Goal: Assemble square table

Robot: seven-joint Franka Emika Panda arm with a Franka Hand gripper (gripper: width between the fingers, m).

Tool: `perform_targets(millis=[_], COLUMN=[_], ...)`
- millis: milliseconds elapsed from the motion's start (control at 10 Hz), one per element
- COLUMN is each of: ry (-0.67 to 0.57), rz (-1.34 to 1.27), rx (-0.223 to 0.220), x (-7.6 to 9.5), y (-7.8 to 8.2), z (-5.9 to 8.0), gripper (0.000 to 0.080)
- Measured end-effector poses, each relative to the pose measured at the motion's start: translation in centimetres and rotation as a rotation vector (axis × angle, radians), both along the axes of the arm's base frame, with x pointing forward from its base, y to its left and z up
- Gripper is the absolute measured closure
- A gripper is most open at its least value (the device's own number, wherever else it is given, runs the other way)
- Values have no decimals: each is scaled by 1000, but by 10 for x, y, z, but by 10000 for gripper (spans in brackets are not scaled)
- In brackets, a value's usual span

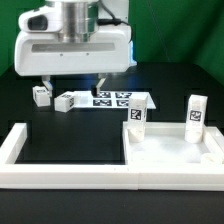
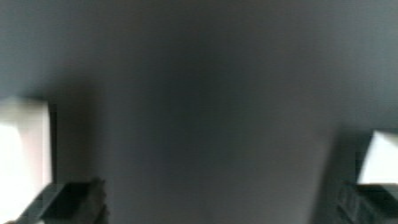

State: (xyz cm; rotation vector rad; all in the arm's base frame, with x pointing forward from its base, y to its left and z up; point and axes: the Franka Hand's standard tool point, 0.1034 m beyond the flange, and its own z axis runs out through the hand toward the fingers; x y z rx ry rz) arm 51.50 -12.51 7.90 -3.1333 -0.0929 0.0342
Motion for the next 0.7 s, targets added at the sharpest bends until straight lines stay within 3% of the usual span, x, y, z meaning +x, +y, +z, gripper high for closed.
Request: perform_targets(millis=[100, 200, 500, 600, 700], ry=[38, 88, 89, 108, 224], rz=[-120, -261, -327, -335, -380], rx=[4, 36, 57, 67, 111], x=[-22, -35, -33, -38, -58], y=[-4, -4, -1, -3, -13], z=[-6, -11, -11, -14, -23], gripper=[151, 151, 151, 151, 151])
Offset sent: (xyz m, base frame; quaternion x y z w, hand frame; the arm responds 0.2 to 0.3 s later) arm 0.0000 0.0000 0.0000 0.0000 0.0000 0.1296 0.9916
